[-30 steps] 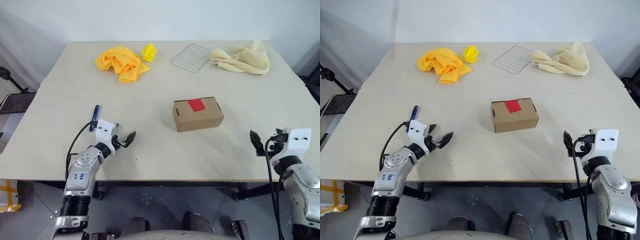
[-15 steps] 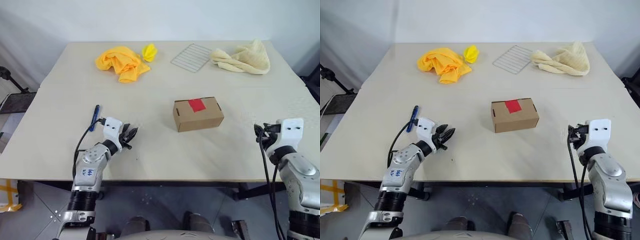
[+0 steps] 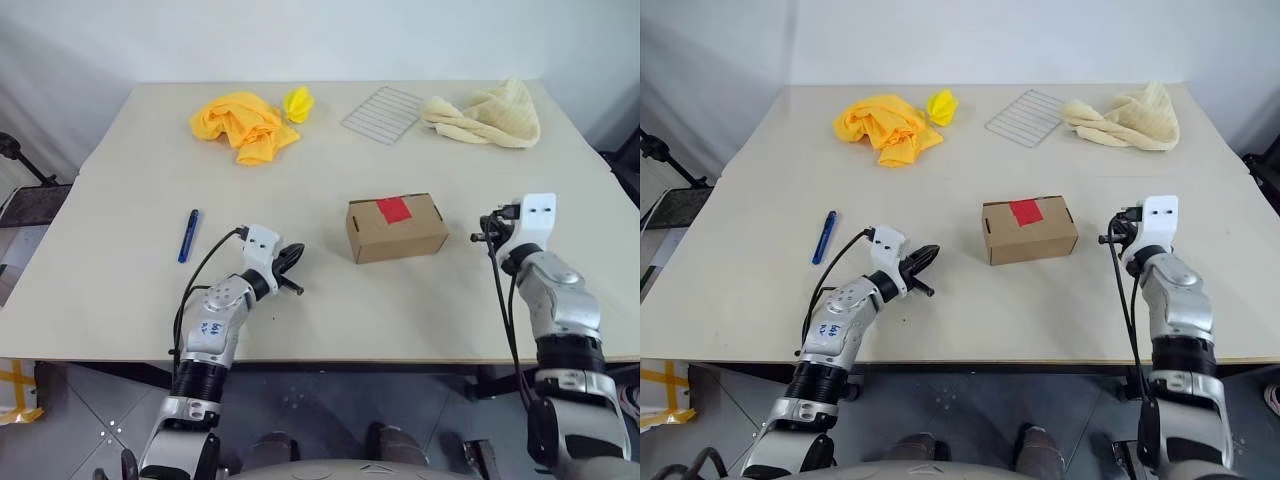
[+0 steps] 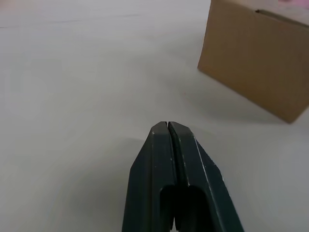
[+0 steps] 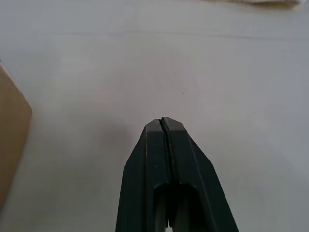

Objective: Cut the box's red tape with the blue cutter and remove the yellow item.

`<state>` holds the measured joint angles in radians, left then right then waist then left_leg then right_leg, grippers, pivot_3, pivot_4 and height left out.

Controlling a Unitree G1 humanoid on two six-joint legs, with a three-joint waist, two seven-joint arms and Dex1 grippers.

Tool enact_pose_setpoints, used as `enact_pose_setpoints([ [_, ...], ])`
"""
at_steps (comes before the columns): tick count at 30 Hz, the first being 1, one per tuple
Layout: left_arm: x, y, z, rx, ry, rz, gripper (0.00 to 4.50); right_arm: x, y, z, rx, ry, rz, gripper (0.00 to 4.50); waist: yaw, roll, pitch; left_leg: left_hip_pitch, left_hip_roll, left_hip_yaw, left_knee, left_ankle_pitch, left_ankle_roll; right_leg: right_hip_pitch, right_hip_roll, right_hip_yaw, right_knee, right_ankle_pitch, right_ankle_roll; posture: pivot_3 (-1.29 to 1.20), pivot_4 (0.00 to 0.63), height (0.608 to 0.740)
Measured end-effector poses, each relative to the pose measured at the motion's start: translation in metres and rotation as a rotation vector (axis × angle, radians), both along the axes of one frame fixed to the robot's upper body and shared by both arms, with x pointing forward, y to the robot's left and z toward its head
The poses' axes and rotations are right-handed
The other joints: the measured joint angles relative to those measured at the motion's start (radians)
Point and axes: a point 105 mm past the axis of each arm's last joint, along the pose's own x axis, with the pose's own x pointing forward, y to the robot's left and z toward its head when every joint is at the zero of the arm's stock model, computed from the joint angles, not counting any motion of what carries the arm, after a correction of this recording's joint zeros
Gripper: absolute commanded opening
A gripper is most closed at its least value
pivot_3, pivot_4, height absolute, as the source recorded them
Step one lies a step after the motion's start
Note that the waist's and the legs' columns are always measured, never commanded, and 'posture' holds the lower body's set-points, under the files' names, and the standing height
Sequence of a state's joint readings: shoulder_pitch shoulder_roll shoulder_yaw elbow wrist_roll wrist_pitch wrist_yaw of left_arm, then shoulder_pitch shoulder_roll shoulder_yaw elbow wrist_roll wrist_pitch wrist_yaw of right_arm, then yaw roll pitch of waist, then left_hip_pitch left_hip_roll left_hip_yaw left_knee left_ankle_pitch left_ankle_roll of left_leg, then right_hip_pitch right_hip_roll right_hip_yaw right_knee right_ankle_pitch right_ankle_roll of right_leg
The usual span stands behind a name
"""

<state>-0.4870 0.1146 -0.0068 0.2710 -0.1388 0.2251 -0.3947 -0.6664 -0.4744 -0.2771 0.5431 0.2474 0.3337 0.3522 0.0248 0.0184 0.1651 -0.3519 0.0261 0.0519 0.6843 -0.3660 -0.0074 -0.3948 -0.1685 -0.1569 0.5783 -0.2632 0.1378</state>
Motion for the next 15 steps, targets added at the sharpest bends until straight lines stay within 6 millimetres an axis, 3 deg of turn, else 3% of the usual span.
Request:
enact_pose_setpoints([
  [7, 0.013, -0.033, 0.004, -0.072, 0.016, 0.006, 0.02, 0.02, 0.047, -0.009, 0.147, 0.088, 0.165, 0.0, 0.0, 0.0, 0.0, 0.0, 0.0, 0.0, 0.0, 0.0, 0.0, 0.0, 0.0, 0.0, 0.0, 0.0, 0.0, 0.0, 0.15, 0.74],
  [15, 0.023, -0.044, 0.007, -0.103, 0.016, 0.008, 0.02, 0.011, 0.058, -0.016, 0.22, 0.133, 0.216, 0.0, -0.002, 0.0, 0.0, 0.0, 0.0, 0.0, 0.0, 0.0, 0.0, 0.0, 0.0, 0.0, 0.0, 0.0, 0.0, 0.0, 0.15, 0.74],
])
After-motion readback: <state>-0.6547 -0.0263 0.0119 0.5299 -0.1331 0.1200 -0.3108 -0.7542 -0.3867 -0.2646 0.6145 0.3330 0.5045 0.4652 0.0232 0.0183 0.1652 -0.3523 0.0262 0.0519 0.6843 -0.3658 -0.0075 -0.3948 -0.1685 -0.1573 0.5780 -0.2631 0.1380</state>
